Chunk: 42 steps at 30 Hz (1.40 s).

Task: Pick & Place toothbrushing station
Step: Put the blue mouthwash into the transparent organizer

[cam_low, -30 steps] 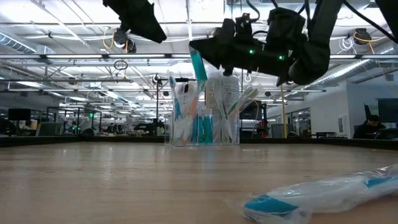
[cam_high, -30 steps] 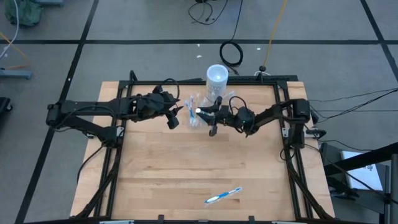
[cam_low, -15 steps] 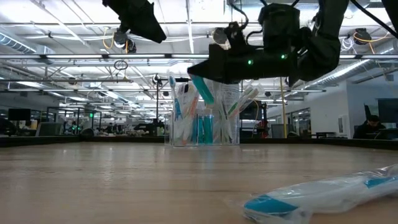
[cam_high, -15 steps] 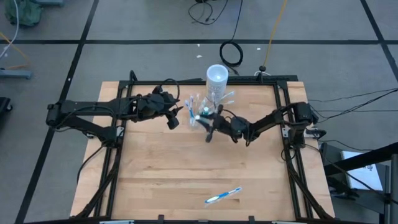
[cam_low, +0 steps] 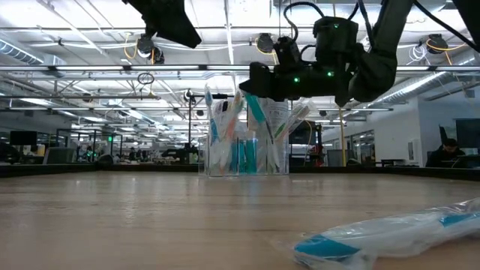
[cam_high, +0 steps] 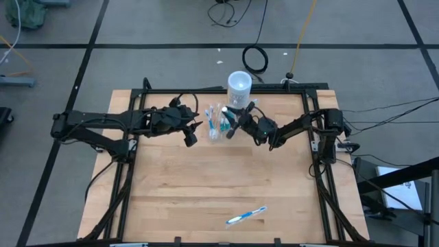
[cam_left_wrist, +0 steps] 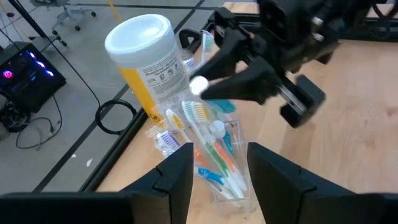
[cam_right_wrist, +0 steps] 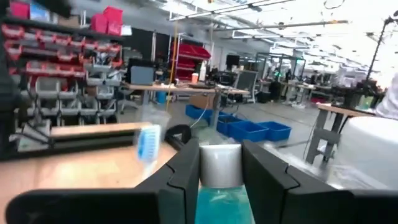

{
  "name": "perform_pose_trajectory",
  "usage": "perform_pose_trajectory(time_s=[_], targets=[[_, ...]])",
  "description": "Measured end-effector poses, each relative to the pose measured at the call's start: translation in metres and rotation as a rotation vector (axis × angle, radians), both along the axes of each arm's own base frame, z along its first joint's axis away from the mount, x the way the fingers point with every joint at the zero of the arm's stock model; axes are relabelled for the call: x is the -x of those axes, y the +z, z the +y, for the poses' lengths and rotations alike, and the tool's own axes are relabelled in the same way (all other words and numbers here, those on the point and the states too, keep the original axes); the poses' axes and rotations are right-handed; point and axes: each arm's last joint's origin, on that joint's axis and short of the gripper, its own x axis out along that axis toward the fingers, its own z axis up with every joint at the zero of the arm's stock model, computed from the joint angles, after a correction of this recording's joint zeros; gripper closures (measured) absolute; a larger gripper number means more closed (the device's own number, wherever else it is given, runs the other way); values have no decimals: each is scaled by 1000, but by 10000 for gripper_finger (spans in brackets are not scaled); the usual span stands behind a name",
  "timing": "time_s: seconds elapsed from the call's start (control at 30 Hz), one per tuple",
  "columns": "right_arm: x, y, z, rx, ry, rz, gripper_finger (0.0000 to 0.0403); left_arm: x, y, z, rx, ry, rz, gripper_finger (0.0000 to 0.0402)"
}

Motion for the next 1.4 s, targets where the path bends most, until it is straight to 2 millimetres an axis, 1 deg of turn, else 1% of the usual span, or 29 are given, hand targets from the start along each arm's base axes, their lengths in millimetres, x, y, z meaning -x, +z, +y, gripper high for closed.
perform_pose_trajectory(time_s=[0.07, 0.13, 0.23, 0.37, 0.47, 0.6, 0.67, 0.73, 0.8, 0.87, 0.97, 1.03, 1.1, 1.17, 1.23, 1.33, 1.4], targets=[[1, 2, -3, -9, 10, -26, 312, 0, 0, -1, -1, -5, 1, 245], [2, 7, -3, 20, 11, -68, 312, 0, 0, -2, 0, -6, 1, 245], [3, 14, 2, 80, 13, -116, 312, 0, 0, -2, 1, -6, 0, 245], [4, 22, 8, 163, 4, -113, 312, 0, 0, -2, 3, -5, 0, 245], [4, 27, 19, 122, 49, -127, 312, 0, 0, -2, 8, -1, 1, 245], [5, 29, 43, 77, 175, -96, 312, 1, -2, -2, 10, 0, 18, 245], [7, 26, 53, 39, 159, -84, 312, 1, -2, -2, 14, 0, 21, 245], [9, 23, 60, 46, 114, -52, 312, 1, -3, -3, 19, -1, 23, 245], [10, 21, 65, 49, 70, -29, 312, 1, -3, -5, 19, -7, 23, 245], [9, 17, 66, 22, 65, -25, 312, 1, -3, -7, 20, -13, 22, 245], [6, 5, 56, -49, 60, -32, 312, 1, -3, -8, 25, -16, 19, 245], [4, -5, 44, -91, 56, -37, 312, 1, -2, -9, 33, -14, 13, 245], [3, -14, 33, -136, 71, -79, 312, 1, -2, -10, 39, -14, 10, 245], [-3, -14, 22, -153, 106, -146, 312, 1, -2, -10, 39, -15, 10, 245], [-10, -15, 11, -173, 106, -171, 312, 1, -2, -10, 40, -15, 9, 245], [-16, -28, 2, -241, 81, -105, 312, 1, -2, -10, 41, -14, 9, 245], [-17, -31, 2, -229, 66, -58, 312, 1, -2, -10, 42, -13, 8, 245]])
